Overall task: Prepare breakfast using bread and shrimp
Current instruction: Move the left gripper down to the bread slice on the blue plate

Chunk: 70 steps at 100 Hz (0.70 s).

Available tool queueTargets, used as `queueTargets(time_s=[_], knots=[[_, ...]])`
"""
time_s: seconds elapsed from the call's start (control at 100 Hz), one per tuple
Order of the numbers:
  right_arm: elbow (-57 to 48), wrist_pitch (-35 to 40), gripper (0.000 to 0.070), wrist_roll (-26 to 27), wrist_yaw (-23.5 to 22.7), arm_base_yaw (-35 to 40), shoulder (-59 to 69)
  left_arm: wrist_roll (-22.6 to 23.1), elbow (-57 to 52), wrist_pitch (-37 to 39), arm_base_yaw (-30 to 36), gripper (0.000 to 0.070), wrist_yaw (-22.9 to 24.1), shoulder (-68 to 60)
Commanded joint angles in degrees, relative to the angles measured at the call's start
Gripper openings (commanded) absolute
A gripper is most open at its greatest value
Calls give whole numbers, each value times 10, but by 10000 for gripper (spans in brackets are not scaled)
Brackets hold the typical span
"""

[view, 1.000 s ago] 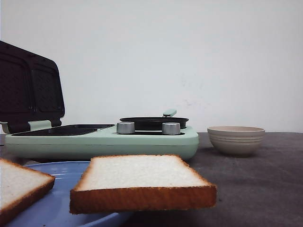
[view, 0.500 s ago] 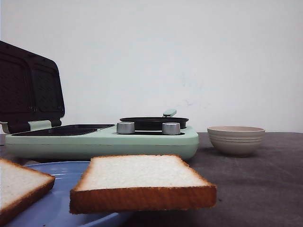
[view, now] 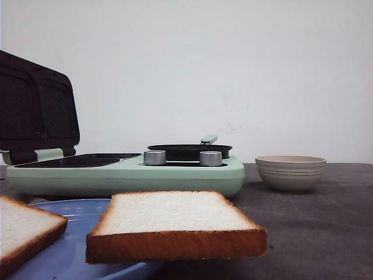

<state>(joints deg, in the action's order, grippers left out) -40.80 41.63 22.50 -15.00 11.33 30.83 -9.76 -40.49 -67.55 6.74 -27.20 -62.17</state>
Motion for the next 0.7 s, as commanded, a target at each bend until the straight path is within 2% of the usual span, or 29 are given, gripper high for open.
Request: queueTargets(time_s=[0.0,0.2,0.69], knots=[[-9,-5,0,-7,-2,2,2,6,-9,3,5,516,-3,-13],[-9,-5,0,-6,-2,2,2,-4,-9,24,14,515,-3,-21],[-9,-5,0,-6,-3,2,2,3,-9,61,17,515,-10,-63]])
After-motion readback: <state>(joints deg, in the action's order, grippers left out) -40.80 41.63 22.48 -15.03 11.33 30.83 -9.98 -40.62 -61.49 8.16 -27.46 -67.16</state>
